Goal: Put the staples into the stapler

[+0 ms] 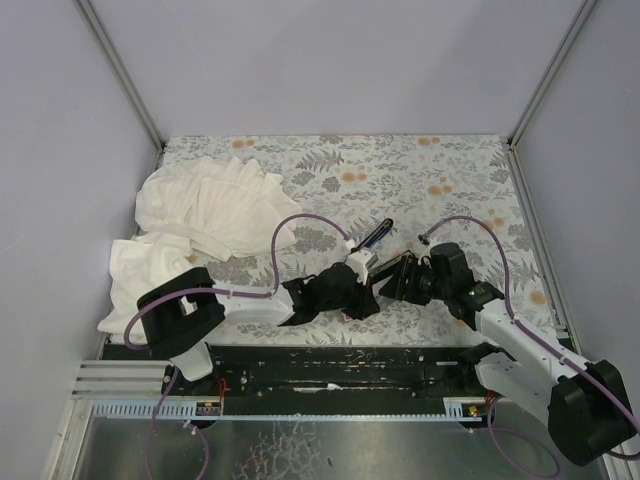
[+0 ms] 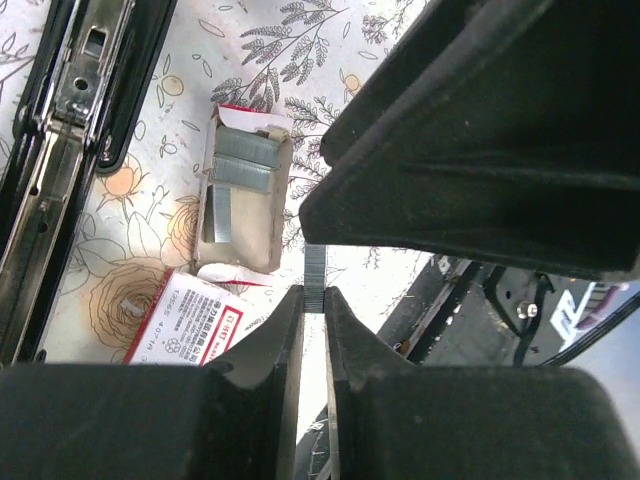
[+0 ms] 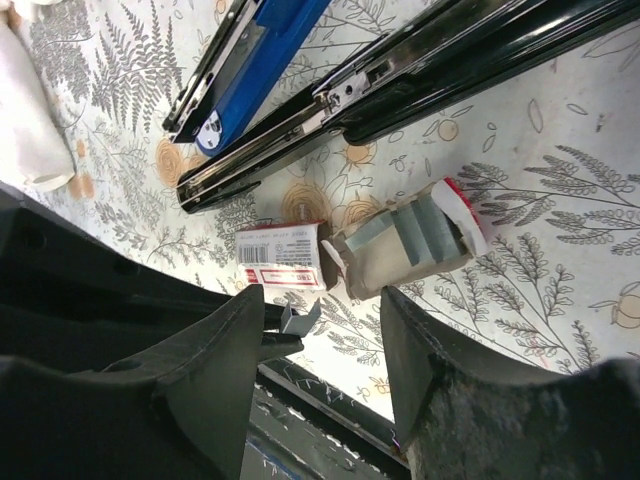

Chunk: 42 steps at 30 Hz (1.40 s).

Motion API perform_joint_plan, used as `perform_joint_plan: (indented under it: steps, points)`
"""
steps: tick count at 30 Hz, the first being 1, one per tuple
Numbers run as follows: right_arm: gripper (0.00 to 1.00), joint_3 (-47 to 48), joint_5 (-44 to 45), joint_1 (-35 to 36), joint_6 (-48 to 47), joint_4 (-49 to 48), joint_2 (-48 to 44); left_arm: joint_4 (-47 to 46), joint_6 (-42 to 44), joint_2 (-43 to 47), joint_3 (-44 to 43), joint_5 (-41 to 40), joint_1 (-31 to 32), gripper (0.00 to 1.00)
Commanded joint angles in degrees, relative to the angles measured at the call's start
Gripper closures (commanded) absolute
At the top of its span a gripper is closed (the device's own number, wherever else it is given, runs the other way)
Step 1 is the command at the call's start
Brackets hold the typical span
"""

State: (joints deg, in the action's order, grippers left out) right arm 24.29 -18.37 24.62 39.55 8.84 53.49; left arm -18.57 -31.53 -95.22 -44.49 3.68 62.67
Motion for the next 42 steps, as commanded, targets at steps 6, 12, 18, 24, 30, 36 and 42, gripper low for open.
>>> perform_joint_plan:
  steps: [6, 12, 18, 24, 30, 36, 42]
  points:
    - [0.48, -1.53, -6.91, -0.04, 1.82, -7.63, -0.18, -7.07, -7.40, 2.39, 1.12, 3.49, -1.02, 0.98]
    - [0.60, -2.03, -7.62, -0.05, 2.21, -8.61, -0.30, -7.30, -7.55, 2.65, 1.17, 3.63, -1.13, 0.99]
    - [0.67, -2.74, -8.17, -0.04, 2.60, -9.19, -0.27, -7.52, -8.15, 2.97, 1.47, 3.47, -1.09, 0.98]
    - [0.60, -3.06, -7.64, -0.02, 2.59, -8.55, -0.74, -7.80, -9.23, 3.15, 1.61, 2.91, -1.07, 0.99]
    - [0.54, -3.49, -6.60, -0.01, 3.03, -8.00, -1.26, -7.65, -9.65, 3.15, 1.68, 2.77, -1.11, 1.00]
    - [0.62, -3.44, -6.84, -0.07, 3.09, -7.88, -1.37, -7.54, -9.95, 3.21, 1.60, 2.38, -1.10, 1.00]
    - [0.73, -3.46, -6.95, -0.03, 3.62, -8.20, -2.02, -7.43, -10.07, 2.61, 1.29, 2.38, -1.07, 1.00]
